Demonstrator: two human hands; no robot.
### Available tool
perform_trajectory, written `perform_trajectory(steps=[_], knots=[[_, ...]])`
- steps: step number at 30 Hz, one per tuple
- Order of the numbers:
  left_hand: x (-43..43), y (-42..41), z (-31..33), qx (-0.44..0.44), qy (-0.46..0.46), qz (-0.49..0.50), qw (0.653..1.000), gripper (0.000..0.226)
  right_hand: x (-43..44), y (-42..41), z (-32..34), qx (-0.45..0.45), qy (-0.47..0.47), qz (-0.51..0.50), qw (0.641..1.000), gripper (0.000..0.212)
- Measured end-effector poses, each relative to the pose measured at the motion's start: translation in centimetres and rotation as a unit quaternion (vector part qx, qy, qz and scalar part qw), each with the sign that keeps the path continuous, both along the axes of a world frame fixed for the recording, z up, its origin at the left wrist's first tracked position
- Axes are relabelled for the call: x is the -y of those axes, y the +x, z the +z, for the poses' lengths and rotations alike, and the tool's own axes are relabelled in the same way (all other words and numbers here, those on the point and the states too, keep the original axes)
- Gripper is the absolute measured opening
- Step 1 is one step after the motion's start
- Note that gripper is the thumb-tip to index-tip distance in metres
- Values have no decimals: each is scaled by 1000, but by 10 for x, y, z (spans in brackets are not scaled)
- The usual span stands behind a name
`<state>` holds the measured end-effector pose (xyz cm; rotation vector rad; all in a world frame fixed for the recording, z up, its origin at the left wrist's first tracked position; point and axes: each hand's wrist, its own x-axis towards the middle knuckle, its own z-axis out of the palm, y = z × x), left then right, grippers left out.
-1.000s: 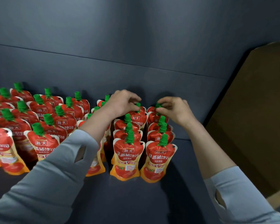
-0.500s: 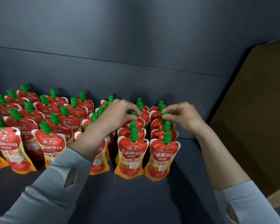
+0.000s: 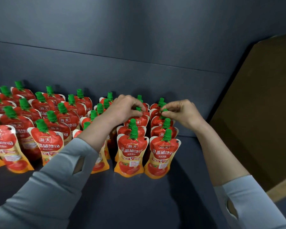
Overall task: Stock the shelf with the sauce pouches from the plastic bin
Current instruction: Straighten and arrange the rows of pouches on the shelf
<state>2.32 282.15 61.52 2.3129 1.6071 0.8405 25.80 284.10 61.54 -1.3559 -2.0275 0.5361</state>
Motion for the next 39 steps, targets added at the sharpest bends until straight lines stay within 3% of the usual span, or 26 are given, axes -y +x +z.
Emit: perform_trajectory(steps=[7, 12, 15, 26, 32, 39], knots=[[14, -9, 0, 29, 12, 7, 999, 36, 9, 1, 3, -33, 29, -19, 999, 19], [36, -28, -1, 91, 29, -14, 995, 21, 32, 12, 5, -50, -15, 38, 998, 13], [46, -32, -2, 80, 26, -29, 996, 20, 35, 10, -1, -2, -30, 28, 999, 11], [57, -32, -1, 62, -6, -48, 997, 20, 38, -7, 1, 25, -10, -5, 1000, 20], [61, -33, -6, 41, -45, -44, 997, 36, 48, -6, 2, -26, 41, -36, 998, 19], [57, -14, -14, 48, 37, 16, 998, 31, 59, -11, 1, 28, 37, -49, 998, 21]])
